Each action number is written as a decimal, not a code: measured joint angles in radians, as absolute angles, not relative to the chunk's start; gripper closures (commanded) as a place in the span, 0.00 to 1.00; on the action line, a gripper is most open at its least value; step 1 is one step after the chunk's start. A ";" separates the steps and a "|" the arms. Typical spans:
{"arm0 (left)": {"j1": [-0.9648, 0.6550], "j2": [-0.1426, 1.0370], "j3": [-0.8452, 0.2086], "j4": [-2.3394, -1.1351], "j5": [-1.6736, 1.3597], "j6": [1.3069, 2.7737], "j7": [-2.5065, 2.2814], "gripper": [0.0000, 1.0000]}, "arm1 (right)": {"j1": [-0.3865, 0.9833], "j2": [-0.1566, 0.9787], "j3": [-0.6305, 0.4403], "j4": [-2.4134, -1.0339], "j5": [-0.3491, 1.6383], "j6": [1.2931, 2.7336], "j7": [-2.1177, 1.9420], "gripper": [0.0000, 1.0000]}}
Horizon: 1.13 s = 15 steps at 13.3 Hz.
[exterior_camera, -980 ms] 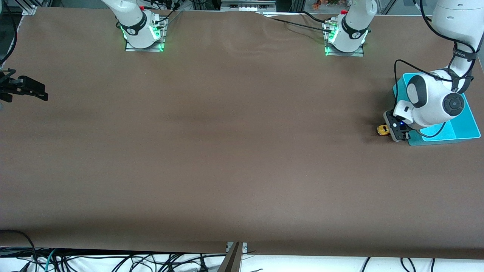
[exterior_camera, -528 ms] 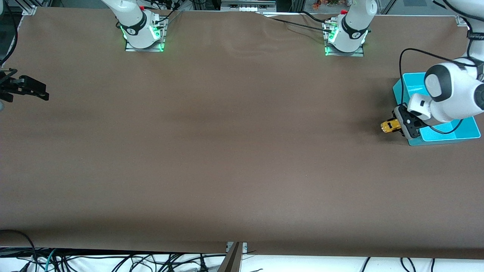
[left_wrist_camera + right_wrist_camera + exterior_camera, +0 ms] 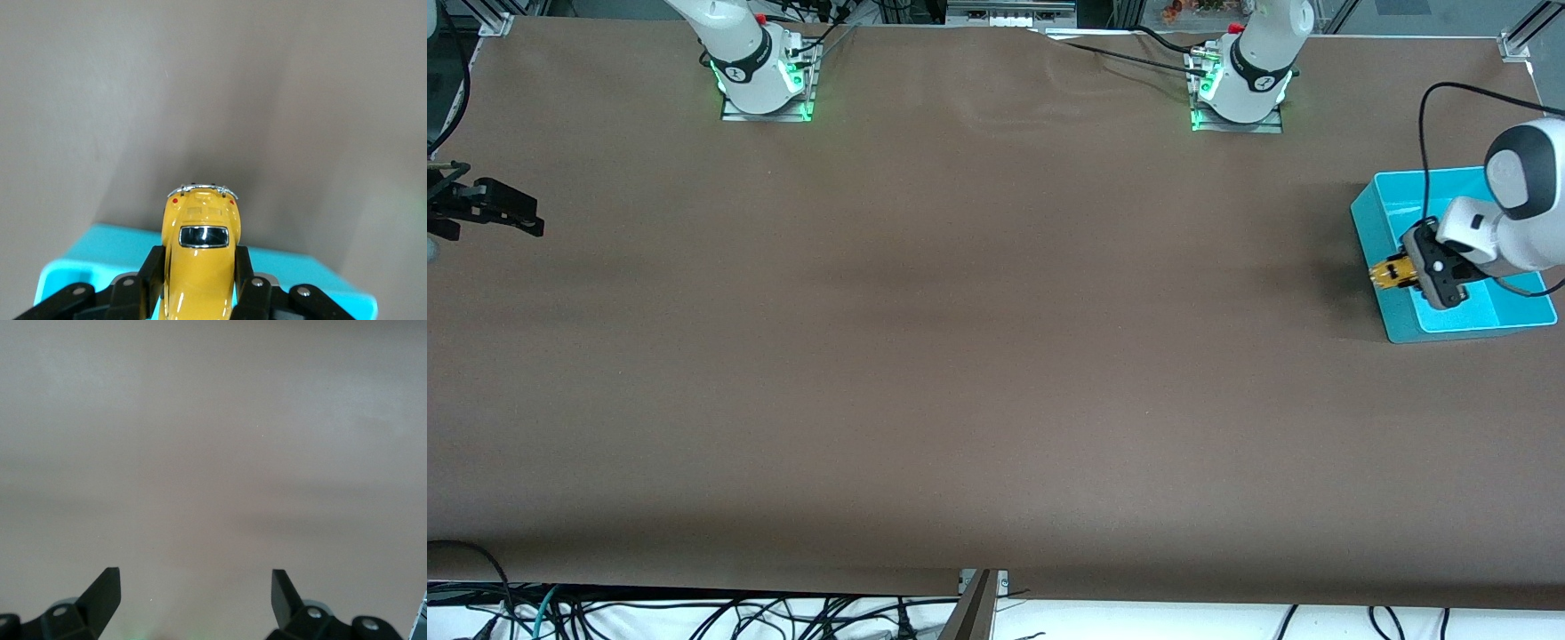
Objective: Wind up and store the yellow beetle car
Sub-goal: 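Lower the car into the cyan bin and open the left gripper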
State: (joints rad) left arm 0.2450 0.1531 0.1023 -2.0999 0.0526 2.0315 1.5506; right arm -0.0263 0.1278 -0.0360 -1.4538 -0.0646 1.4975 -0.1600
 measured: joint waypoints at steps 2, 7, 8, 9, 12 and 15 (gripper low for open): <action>0.298 0.145 0.104 -2.102 0.062 2.018 1.637 1.00 | -0.025 0.128 -0.036 -1.454 -0.065 1.495 -0.160 0.00; 0.432 0.164 0.106 -2.202 0.166 2.094 1.706 1.00 | -0.025 0.133 -0.040 -1.454 -0.065 1.491 -0.160 0.00; 0.458 0.173 0.105 -2.232 0.186 2.127 1.713 1.00 | -0.025 0.137 -0.042 -1.454 -0.065 1.491 -0.160 0.00; 0.482 0.185 0.105 -2.259 0.202 2.153 1.714 1.00 | -0.025 0.140 -0.043 -1.454 -0.065 1.491 -0.160 0.00; 0.538 0.213 0.105 -2.331 0.235 2.208 1.719 1.00 | -0.025 0.140 -0.043 -1.454 -0.064 1.490 -0.160 0.00; 0.563 0.216 0.105 -2.360 0.258 2.218 1.720 0.89 | -0.025 0.140 -0.043 -1.454 -0.064 1.483 -0.160 0.00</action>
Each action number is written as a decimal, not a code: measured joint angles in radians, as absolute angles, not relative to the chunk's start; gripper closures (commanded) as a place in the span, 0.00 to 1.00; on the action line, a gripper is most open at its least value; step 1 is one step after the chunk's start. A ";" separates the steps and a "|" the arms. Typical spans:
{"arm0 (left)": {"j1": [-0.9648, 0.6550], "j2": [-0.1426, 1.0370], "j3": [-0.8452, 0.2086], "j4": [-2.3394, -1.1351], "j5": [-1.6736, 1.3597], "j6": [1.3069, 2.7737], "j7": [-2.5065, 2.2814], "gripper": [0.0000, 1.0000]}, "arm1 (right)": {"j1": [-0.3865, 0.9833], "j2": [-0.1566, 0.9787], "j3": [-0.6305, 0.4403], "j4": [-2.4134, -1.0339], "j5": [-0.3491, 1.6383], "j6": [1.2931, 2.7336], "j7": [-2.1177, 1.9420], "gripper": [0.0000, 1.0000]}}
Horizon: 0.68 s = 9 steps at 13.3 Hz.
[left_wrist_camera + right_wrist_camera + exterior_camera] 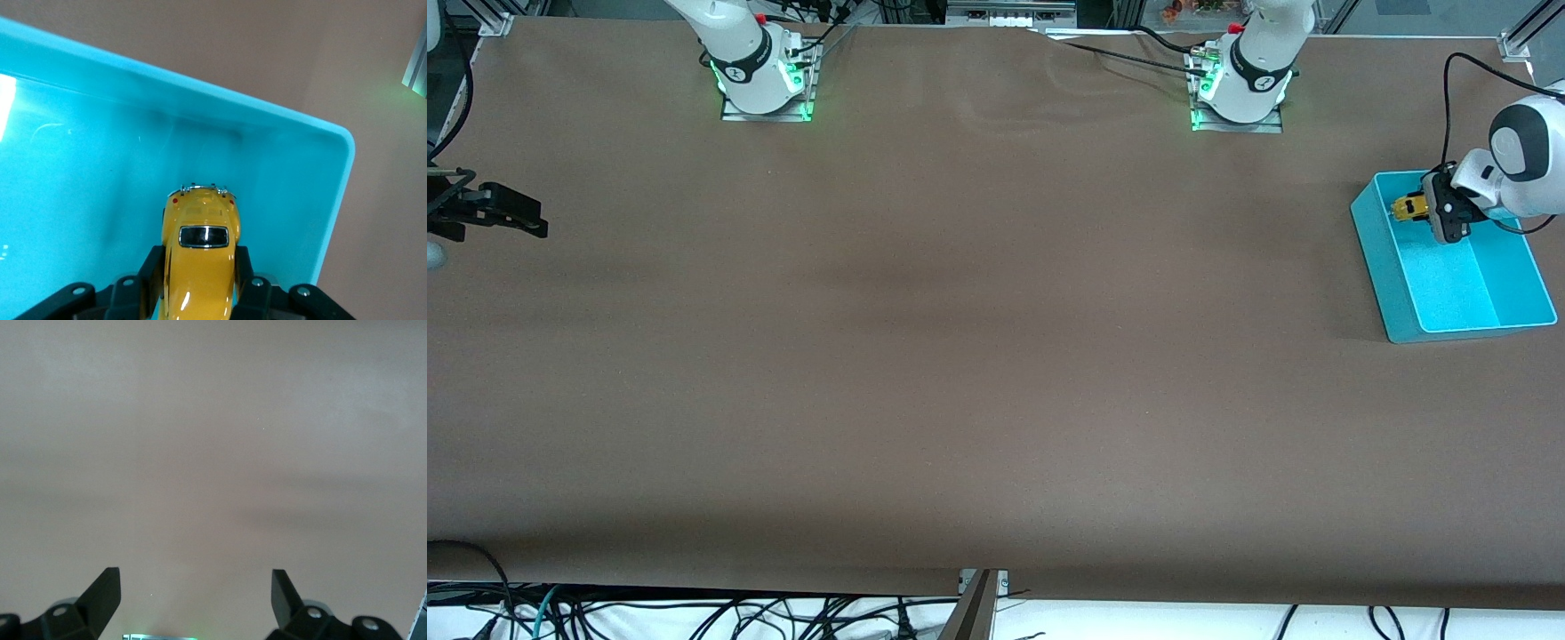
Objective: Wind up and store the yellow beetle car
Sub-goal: 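Lower the car into the cyan bin and open the left gripper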
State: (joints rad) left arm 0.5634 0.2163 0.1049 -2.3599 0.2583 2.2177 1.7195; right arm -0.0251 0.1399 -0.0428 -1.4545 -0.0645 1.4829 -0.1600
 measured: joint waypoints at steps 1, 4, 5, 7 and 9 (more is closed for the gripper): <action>0.565 0.218 0.105 -2.364 0.259 2.234 1.720 0.40 | -0.025 0.140 -0.043 -1.454 -0.064 1.482 -0.160 0.00; 0.565 0.249 0.102 -2.371 0.259 2.329 1.719 0.00 | -0.025 0.140 -0.044 -1.454 -0.064 1.482 -0.160 0.00; 0.565 0.261 0.101 -2.371 0.259 2.349 1.719 0.00 | -0.025 0.140 -0.044 -1.454 -0.064 1.482 -0.160 0.00; 0.565 0.270 0.101 -2.371 0.259 2.363 1.714 0.00 | -0.025 0.140 -0.044 -1.454 -0.064 1.482 -0.160 0.00; 0.563 0.266 0.097 -2.362 0.259 2.366 1.700 0.00 | -0.025 0.140 -0.044 -1.454 -0.064 1.482 -0.160 0.00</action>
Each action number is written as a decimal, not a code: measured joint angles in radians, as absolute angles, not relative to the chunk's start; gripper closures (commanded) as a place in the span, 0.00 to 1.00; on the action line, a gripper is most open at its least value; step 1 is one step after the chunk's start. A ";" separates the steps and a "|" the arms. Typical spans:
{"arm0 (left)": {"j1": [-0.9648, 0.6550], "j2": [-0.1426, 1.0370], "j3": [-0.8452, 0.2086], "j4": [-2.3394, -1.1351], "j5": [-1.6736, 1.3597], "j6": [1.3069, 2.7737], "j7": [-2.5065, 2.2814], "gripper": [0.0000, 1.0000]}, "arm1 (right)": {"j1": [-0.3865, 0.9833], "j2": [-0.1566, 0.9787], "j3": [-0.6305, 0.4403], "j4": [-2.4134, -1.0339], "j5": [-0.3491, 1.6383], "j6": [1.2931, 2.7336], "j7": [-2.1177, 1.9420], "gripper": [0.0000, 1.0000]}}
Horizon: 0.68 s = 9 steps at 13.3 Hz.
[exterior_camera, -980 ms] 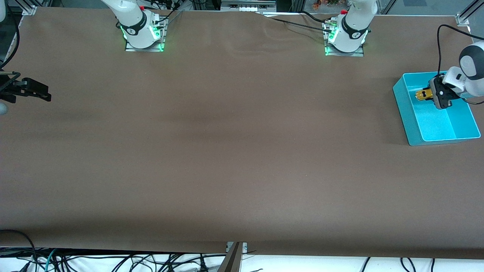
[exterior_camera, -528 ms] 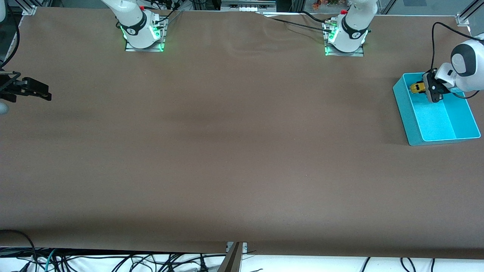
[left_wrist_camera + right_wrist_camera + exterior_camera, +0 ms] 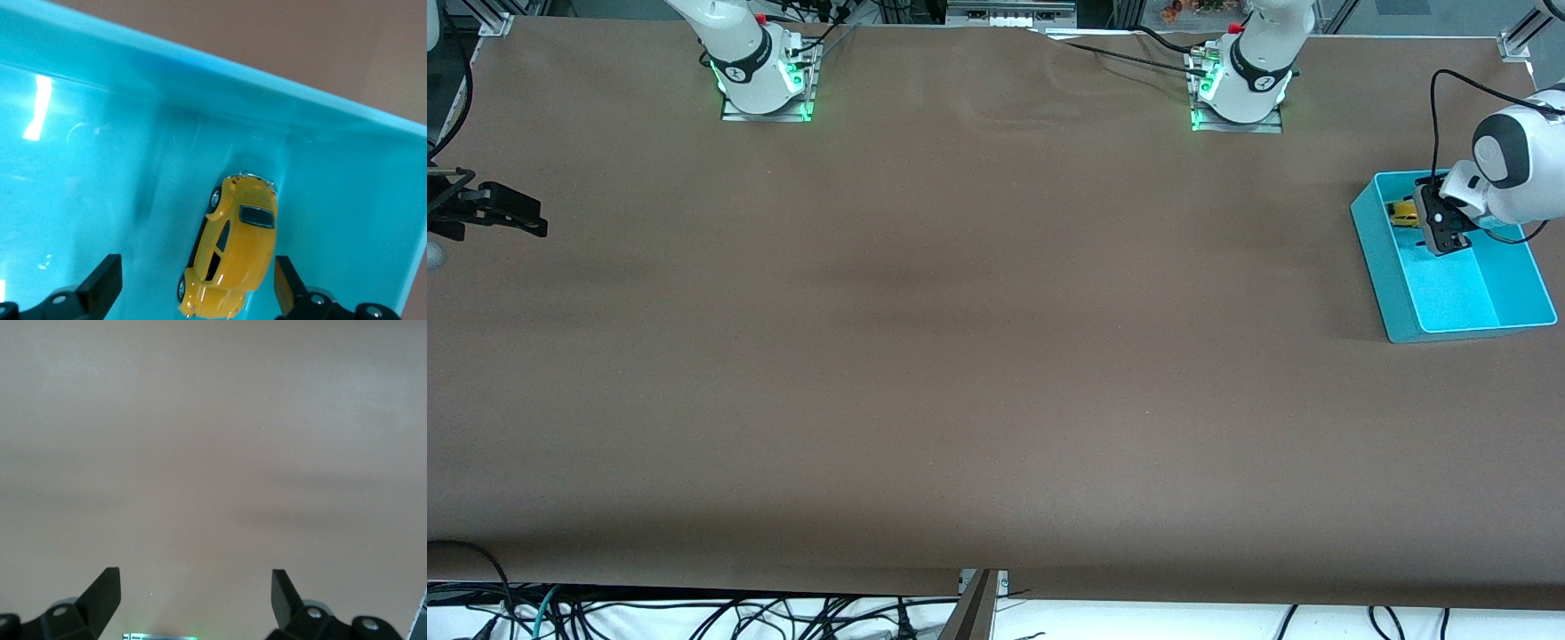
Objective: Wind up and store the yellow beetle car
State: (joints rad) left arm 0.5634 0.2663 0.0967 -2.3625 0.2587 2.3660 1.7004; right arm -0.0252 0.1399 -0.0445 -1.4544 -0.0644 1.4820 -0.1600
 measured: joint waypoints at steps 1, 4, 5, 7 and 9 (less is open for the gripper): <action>0.561 0.261 0.093 -2.357 0.259 2.367 1.690 0.00 | -0.025 0.140 -0.044 -1.454 -0.064 1.482 -0.160 0.00; 0.529 0.223 0.085 -2.316 0.247 2.300 1.649 0.00 | -0.025 0.140 -0.044 -1.454 -0.064 1.482 -0.160 0.00; 0.508 0.203 0.084 -2.277 0.213 2.231 1.646 0.00 | -0.025 0.140 -0.044 -1.454 -0.064 1.482 -0.160 0.00; 0.457 0.169 0.082 -2.182 0.137 2.120 1.638 0.00 | -0.025 0.140 -0.044 -1.454 -0.063 1.482 -0.160 0.00; 0.395 0.138 0.079 -2.113 0.104 2.086 1.589 0.00 | -0.025 0.140 -0.044 -1.454 -0.063 1.482 -0.160 0.00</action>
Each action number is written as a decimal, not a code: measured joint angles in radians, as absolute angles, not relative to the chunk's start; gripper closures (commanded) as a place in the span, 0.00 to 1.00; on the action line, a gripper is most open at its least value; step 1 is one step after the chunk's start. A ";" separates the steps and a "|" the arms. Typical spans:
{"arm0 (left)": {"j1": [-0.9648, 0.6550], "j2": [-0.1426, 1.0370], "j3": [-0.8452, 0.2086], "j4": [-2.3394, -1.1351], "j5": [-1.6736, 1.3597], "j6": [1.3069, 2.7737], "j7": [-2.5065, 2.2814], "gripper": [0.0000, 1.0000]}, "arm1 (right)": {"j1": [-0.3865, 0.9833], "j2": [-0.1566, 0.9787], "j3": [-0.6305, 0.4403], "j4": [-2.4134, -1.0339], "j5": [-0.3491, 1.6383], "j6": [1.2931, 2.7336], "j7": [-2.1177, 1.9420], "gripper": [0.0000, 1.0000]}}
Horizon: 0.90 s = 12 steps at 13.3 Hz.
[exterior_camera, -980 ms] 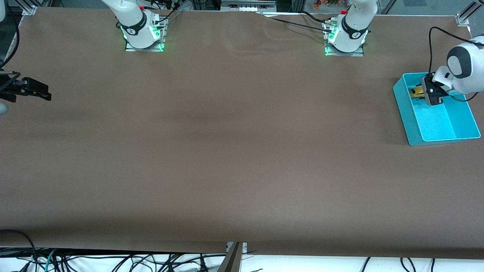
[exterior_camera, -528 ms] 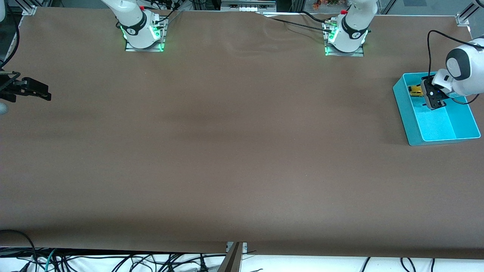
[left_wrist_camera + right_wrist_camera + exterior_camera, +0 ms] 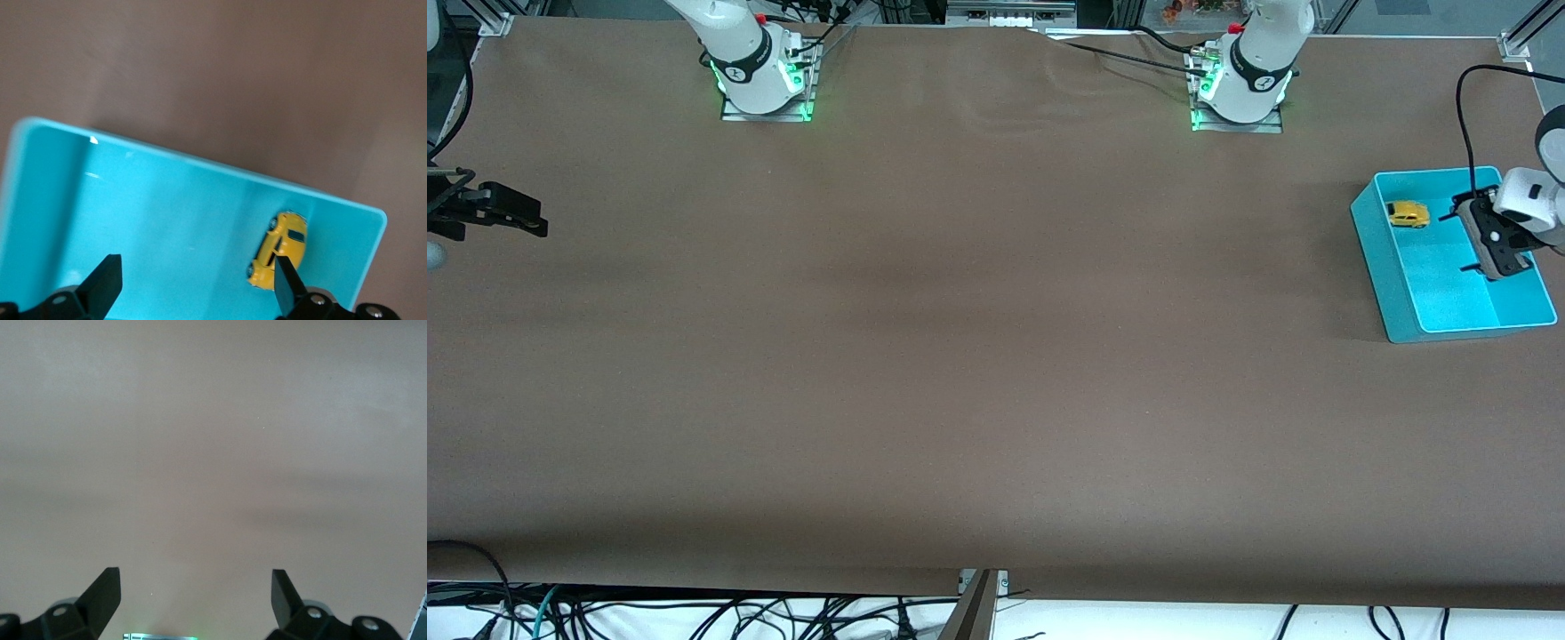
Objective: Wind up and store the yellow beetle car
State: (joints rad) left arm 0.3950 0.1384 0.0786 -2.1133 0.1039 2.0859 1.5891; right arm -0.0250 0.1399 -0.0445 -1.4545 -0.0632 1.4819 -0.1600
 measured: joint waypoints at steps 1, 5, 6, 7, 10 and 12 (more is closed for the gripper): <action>0.364 0.125 0.078 -2.088 0.101 2.072 1.545 0.00 | -0.025 0.140 -0.044 -1.454 -0.063 1.482 -0.160 0.00; 0.248 0.072 0.058 -1.952 0.099 1.943 1.305 0.00 | -0.025 0.140 -0.044 -1.454 -0.063 1.482 -0.160 0.00; 0.223 0.053 0.042 -1.913 0.099 1.903 1.224 0.00 | -0.025 0.140 -0.044 -1.454 -0.063 1.482 -0.160 0.00; 0.195 0.032 0.031 -1.876 0.099 1.861 1.134 0.00 | -0.025 0.140 -0.044 -1.454 -0.063 1.482 -0.160 0.00; 0.117 -0.029 0.011 -1.798 0.099 1.769 0.876 0.00 | -0.025 0.140 -0.044 -1.454 -0.063 1.482 -0.160 0.00; 0.088 -0.052 -0.020 -1.763 0.099 1.709 0.679 0.00 | -0.025 0.140 -0.044 -1.454 -0.063 1.482 -0.160 0.00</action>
